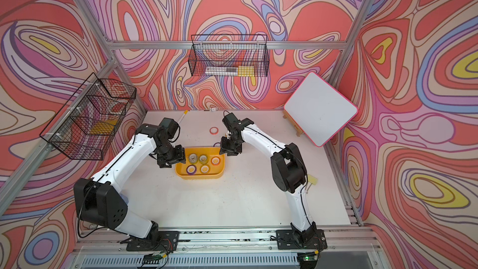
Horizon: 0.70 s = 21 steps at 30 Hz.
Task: Put the transparent tape into the storage box
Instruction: Move the storage box to the center of the board.
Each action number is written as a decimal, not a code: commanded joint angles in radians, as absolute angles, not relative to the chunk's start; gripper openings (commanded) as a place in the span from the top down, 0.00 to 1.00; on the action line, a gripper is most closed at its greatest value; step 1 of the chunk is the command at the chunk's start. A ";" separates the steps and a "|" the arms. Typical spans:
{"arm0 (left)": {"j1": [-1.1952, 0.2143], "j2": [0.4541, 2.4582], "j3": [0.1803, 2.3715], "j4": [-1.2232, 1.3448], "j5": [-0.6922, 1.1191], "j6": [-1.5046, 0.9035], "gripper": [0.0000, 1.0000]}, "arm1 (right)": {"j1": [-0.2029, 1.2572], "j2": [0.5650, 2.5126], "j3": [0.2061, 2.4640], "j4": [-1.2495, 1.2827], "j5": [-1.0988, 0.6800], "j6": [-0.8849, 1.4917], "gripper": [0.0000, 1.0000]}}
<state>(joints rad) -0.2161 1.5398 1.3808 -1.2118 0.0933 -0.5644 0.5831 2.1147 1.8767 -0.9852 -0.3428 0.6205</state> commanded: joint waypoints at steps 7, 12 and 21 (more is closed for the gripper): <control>-0.170 1.548 1.364 -1.229 0.059 -0.513 0.32 | 0.505 2.292 2.142 -1.094 -0.227 0.624 0.56; -0.161 1.565 1.364 -1.229 0.042 -0.493 0.32 | 0.475 2.373 2.247 -1.112 -0.190 0.699 0.64; -0.149 1.572 1.364 -1.217 0.051 -0.477 0.33 | 0.438 2.452 2.298 -1.027 -0.176 0.788 0.67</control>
